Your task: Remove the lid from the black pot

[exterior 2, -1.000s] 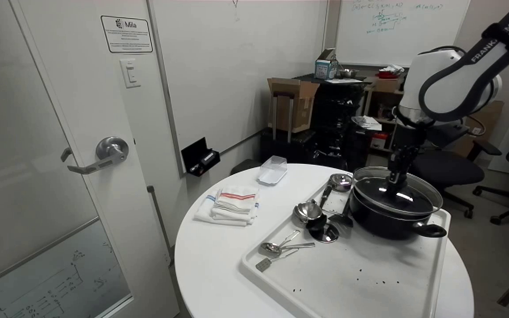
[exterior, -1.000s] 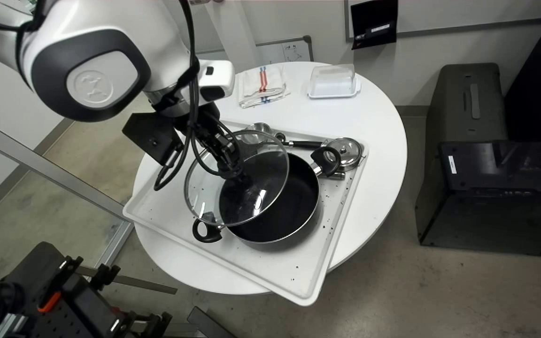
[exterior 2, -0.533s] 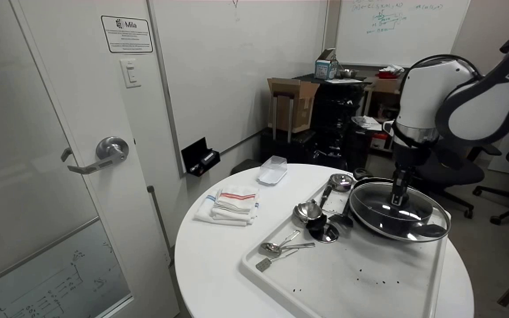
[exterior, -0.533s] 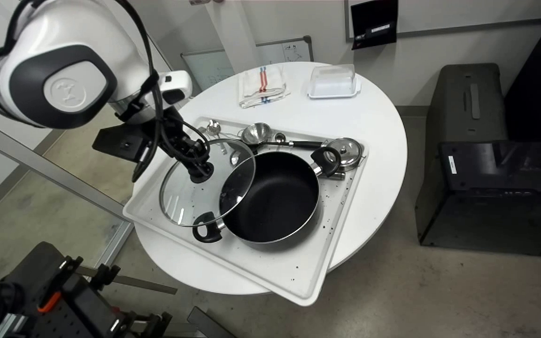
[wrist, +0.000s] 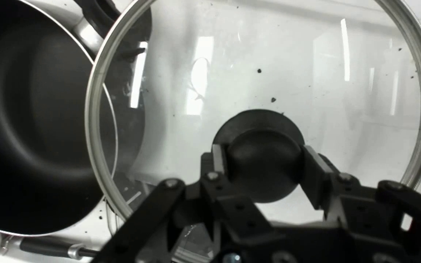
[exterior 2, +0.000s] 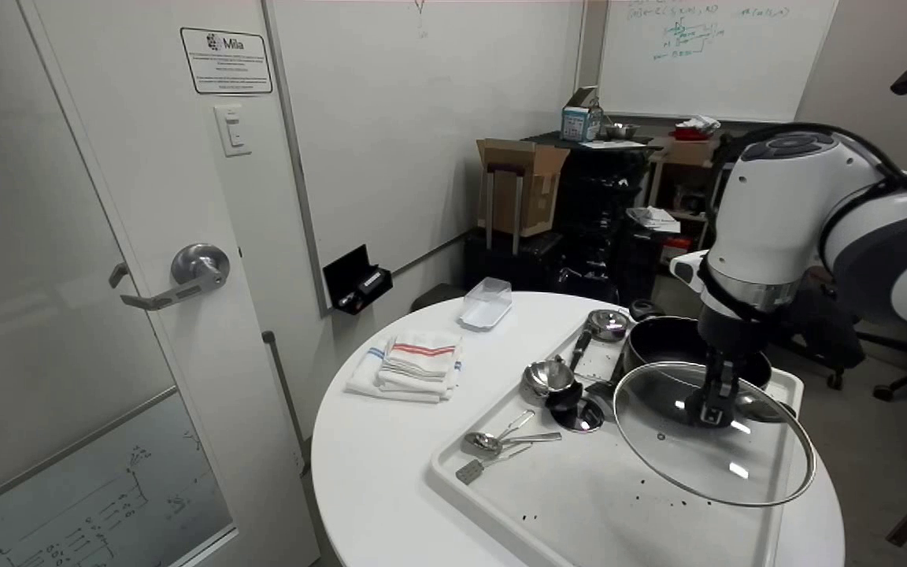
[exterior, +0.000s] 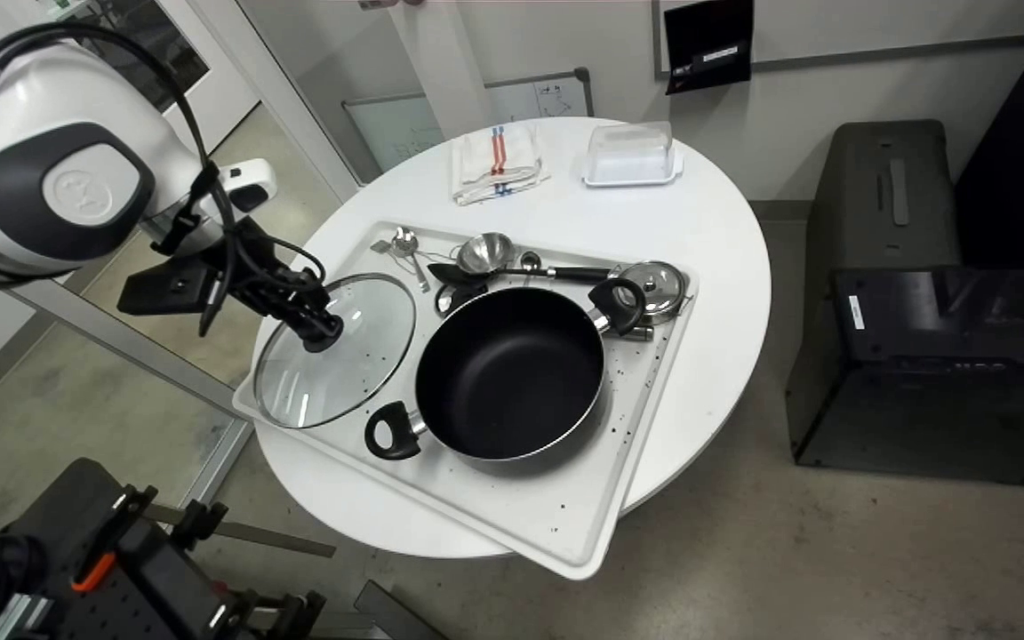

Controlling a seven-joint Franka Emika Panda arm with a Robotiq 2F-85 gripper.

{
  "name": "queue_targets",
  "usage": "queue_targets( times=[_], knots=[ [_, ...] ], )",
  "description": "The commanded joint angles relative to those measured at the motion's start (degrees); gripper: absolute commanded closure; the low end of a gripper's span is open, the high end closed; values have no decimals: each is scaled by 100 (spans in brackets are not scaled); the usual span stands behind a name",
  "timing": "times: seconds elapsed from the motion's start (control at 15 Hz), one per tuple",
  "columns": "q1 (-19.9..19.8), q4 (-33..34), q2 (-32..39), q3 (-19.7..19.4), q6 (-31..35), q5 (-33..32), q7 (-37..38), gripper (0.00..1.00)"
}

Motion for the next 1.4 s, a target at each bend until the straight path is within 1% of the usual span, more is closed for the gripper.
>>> queue_targets(
  times=[0.0,0.2,0.4,0.93,1.2,1.33],
  knots=[
    [376,-34,67,-94,242,-394,352,75],
    [462,60,309,-39,432,-387,308,75],
    [337,140,588,106,708,-184,66,75],
    [41,596,1377,328,1475,-11,-493,75],
    [-69,880,1716,317,1735,0,-737,75],
    [-86,990,1875,246,1821,-28,-838,75]
  ],
)
